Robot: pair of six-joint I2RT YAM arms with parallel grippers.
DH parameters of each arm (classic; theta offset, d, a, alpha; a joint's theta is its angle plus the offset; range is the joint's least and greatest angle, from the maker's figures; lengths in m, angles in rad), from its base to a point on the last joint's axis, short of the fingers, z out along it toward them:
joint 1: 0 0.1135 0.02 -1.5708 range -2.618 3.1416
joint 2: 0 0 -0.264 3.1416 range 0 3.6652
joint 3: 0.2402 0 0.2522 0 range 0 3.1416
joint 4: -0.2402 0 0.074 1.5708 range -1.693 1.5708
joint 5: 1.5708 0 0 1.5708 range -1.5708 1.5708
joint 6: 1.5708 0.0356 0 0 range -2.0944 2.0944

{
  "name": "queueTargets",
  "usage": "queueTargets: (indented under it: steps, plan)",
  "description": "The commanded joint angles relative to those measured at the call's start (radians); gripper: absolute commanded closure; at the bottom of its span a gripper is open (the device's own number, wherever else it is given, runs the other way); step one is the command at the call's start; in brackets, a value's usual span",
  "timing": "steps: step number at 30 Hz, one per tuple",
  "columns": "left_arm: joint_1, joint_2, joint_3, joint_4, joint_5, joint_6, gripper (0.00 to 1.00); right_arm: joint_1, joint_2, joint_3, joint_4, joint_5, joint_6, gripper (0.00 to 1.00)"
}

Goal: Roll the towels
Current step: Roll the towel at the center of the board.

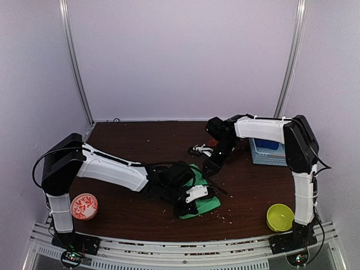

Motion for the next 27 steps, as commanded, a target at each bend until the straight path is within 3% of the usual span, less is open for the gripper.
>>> queueTargets:
  steps: [1,6,10,14,20,27]
  plan:
    - [0.082,0.031,-0.066,0.096,0.216,-0.099,1.0,-0.047,-0.25,-0.021,-0.016,-0.004,-0.01,0.74]
    - [0.146,0.08,-0.114,0.211,0.395,-0.229,1.0,-0.053,-0.468,-0.154,0.041,-0.022,-0.033,0.74]
    - [0.169,0.139,-0.148,0.29,0.479,-0.333,1.0,-0.034,-0.653,-0.35,0.043,-0.15,-0.253,0.72]
    - [0.188,0.176,-0.172,0.339,0.525,-0.396,1.0,0.148,-0.775,-0.563,0.154,0.037,-0.321,0.69]
    - [0.194,0.205,-0.143,0.324,0.546,-0.424,1.0,0.352,-0.694,-0.662,0.301,0.302,-0.299,0.68]
    - [0.194,0.221,-0.123,0.291,0.537,-0.411,0.98,0.433,-0.56,-0.684,0.478,0.406,-0.343,0.65]
